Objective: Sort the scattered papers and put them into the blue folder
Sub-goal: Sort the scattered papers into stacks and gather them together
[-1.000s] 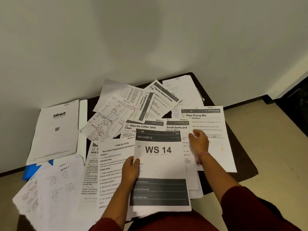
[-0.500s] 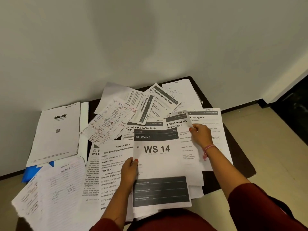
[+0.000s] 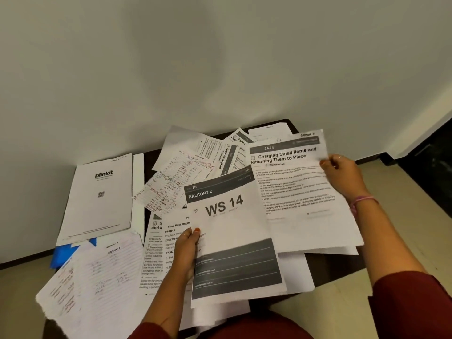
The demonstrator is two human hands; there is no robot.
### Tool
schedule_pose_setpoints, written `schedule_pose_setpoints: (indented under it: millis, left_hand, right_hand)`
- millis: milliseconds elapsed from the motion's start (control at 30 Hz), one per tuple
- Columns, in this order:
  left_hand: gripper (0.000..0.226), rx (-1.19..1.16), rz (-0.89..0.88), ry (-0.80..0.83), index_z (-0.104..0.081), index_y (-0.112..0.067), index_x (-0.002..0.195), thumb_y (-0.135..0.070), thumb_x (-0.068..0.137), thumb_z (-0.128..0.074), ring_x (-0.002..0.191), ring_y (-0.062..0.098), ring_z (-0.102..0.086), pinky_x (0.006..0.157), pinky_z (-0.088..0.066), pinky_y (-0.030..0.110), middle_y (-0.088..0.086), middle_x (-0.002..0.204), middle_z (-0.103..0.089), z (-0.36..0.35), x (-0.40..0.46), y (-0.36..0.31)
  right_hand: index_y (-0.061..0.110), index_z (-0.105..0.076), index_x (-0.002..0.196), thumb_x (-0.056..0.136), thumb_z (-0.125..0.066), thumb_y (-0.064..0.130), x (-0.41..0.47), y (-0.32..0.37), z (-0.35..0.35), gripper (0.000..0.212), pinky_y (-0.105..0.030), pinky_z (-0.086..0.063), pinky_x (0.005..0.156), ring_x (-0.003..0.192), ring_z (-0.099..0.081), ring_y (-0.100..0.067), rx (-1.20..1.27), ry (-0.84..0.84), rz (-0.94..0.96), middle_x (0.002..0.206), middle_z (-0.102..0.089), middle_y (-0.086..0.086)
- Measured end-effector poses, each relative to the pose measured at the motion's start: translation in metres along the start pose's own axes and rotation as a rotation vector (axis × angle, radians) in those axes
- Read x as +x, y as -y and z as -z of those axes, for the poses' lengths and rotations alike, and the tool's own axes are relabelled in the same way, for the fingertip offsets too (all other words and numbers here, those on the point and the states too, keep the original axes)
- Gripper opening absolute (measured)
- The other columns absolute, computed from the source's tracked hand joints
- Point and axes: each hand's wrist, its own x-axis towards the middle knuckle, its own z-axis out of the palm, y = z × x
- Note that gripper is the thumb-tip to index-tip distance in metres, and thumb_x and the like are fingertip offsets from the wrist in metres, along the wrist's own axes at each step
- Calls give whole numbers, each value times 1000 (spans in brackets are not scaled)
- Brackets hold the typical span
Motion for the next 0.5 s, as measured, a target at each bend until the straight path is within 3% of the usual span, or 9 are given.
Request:
schedule_pose_setpoints:
  millis: [67,167,300,500]
  left_hand:
    - [15,-16,17,18,-62,-12,105,-12,98,-49,79,17,-70,61,-53,27,4,93,-72,6,1,-2]
    - [12,-28,25,30,-62,-15,101,-12,98,-50,71,15,-71,55,-54,25,1,87,-72,15,0,-5]
    - [12,-48,57,33,-56,-21,91,-10,96,-53,69,19,-70,58,-58,31,4,86,-71,29,-3,-4]
    - [17,-42,79,42,-60,-10,112,-12,97,-52,82,26,-71,71,-56,38,12,100,-72,50,-5,4]
  right_hand:
    - [3,-66,101,96,-53,14,-7,-4,-12,18,-35,-50,79,85,-61,-25,71,97,-40,100,-68,-16]
    - [4,-66,102,96,-54,19,-22,-8,-36,19,-49,-52,89,94,-65,-34,120,194,-114,100,-69,-16]
    - [4,-66,102,96,-54,18,-44,-6,-76,20,-45,-50,91,96,-64,-32,164,260,-171,101,-69,-15]
    - [5,-66,107,97,-52,17,-76,3,-124,22,-33,-49,86,95,-63,-26,274,316,-236,102,-68,-10]
